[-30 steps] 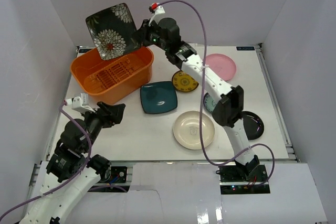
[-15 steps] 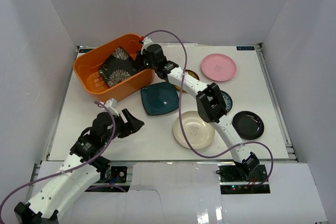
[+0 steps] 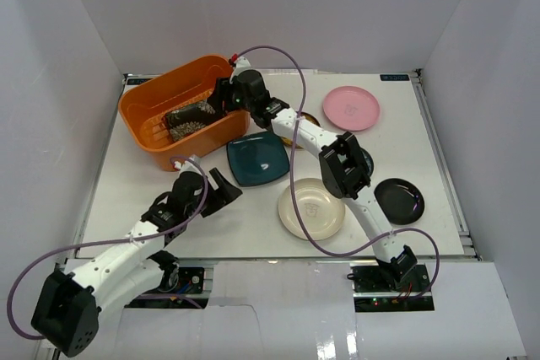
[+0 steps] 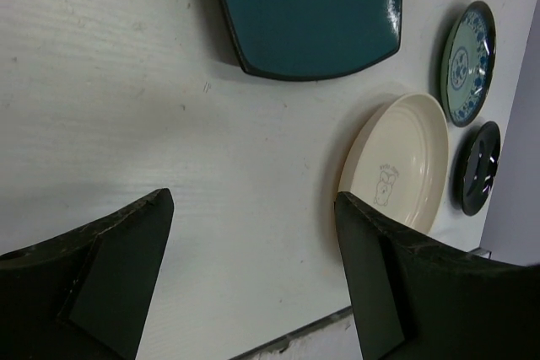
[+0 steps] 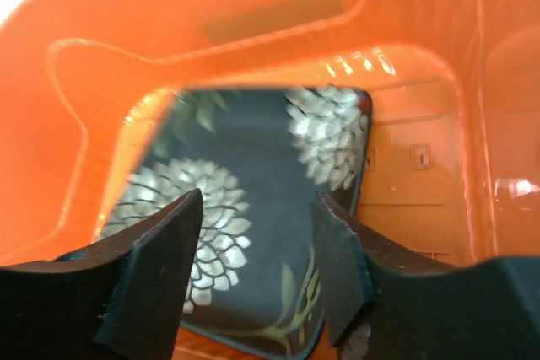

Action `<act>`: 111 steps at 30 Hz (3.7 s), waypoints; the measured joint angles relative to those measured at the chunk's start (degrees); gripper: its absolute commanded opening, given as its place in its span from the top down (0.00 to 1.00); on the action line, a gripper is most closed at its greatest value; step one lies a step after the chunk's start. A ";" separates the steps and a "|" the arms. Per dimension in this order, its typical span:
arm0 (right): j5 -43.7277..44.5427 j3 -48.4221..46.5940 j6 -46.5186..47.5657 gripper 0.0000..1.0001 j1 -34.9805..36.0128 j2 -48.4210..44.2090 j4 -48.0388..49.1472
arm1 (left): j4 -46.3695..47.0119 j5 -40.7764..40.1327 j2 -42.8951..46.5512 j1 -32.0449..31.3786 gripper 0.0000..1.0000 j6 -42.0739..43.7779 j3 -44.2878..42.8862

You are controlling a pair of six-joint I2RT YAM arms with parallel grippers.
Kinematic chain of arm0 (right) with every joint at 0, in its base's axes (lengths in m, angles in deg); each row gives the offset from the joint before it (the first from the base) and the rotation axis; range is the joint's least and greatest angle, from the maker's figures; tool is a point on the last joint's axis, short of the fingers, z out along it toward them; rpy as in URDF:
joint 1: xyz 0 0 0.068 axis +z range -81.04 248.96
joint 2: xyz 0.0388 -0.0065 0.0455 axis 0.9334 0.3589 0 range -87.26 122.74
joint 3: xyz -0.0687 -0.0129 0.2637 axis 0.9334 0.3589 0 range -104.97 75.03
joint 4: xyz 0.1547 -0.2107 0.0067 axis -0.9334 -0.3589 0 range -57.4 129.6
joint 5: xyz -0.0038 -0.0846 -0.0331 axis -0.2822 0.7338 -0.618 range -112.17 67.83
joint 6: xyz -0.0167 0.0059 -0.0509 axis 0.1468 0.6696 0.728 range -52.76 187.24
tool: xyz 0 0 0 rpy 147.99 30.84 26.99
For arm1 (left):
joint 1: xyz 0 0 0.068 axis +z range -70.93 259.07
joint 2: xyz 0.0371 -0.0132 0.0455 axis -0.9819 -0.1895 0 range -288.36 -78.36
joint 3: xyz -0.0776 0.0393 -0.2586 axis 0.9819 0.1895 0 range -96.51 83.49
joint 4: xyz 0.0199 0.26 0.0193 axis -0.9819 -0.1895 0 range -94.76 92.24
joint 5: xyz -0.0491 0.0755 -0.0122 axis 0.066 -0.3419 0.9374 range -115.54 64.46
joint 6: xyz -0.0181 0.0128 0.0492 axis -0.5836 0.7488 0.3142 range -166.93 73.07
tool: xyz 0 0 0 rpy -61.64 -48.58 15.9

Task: Place the plates into the plastic bin on the countertop

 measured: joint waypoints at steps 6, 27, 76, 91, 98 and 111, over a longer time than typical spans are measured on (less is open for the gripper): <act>1.01 0.61 -1.27 0.21 0.57 -5.09 -0.17 | 12.04 -3.93 -10.34 0.00 0.15 -1.40 0.02; -3.34 91.08 -6.05 0.47 4.83 -88.43 13.73 | 57.61 -11.78 -45.51 0.15 1.00 -11.08 1.36; 33.51 116.89 -28.17 0.15 3.08 -119.75 -31.71 | 4.72 -0.07 -33.03 37.90 0.62 6.82 -32.20; 32.17 117.81 -27.96 0.82 3.06 -109.11 -21.90 | 11.41 6.62 -24.50 37.86 0.02 7.93 -30.45; 31.19 117.92 -27.34 0.92 3.04 -109.00 -18.36 | 5.97 11.52 -7.72 31.76 0.14 12.52 -32.37; 28.94 107.40 -16.92 0.92 2.80 -105.07 -13.75 | -2.40 8.98 -11.45 -9.01 0.23 12.74 -22.18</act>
